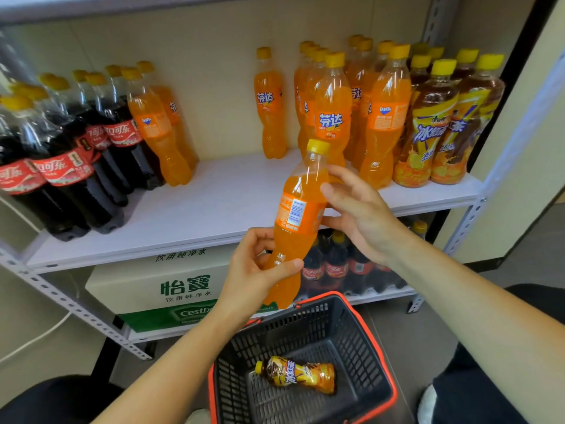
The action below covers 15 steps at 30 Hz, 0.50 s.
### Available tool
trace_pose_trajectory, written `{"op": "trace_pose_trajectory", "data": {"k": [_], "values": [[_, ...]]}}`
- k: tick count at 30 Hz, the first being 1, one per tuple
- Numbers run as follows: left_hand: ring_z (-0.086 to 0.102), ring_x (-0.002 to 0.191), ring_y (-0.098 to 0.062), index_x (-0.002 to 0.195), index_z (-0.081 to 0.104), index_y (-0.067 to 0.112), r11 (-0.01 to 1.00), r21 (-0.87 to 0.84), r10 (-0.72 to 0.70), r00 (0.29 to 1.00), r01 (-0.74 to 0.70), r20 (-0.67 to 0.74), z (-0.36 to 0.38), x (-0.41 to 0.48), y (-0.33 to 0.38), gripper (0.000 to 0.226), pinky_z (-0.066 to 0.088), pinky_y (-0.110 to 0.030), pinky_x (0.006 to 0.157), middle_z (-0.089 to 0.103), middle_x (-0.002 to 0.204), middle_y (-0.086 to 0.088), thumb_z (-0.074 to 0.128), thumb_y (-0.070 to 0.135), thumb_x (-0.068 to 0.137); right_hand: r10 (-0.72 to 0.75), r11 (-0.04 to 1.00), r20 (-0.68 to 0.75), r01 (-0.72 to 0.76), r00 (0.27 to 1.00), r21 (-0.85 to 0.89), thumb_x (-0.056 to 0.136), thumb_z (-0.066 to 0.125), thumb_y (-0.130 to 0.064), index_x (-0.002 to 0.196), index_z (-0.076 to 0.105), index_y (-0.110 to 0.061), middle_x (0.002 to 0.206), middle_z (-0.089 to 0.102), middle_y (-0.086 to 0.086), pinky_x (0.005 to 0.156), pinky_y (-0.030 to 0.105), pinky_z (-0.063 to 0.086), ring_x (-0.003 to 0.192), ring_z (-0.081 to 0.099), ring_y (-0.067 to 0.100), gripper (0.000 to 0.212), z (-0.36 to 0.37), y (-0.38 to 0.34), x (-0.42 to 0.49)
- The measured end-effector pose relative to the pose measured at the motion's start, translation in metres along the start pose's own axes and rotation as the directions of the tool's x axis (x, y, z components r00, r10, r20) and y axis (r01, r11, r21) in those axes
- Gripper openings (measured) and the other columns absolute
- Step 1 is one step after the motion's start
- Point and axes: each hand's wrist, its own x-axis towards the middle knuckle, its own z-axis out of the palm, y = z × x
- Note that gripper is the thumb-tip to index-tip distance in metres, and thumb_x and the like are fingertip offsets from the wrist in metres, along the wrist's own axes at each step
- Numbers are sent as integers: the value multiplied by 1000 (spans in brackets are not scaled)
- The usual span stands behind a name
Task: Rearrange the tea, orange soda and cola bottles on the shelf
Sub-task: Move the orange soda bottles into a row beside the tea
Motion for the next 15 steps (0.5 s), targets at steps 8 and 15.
{"op": "trace_pose_trajectory", "data": {"k": [8,15], "values": [[70,104,-18,117,65,28,998,49,-49,992,44,119,-1,-1,3,55,57,-23,82,74,113,9,81,44,67,27,999,-19,-26,999,40,87,75,-22,138,58,-18,117,72,6,84,41,59,106,70,21,54,4,-3,-1],[70,97,-7,120,55,31,992,129,16,1000,-16,-5,8,-3,1,68,58,-24,81,72,109,11,95,38,65,36,996,-105,-44,994,-73,76,76,-36,134,60,-19,124,70,11,90,42,60,114,69,24,62,10,-1,-4]]}}
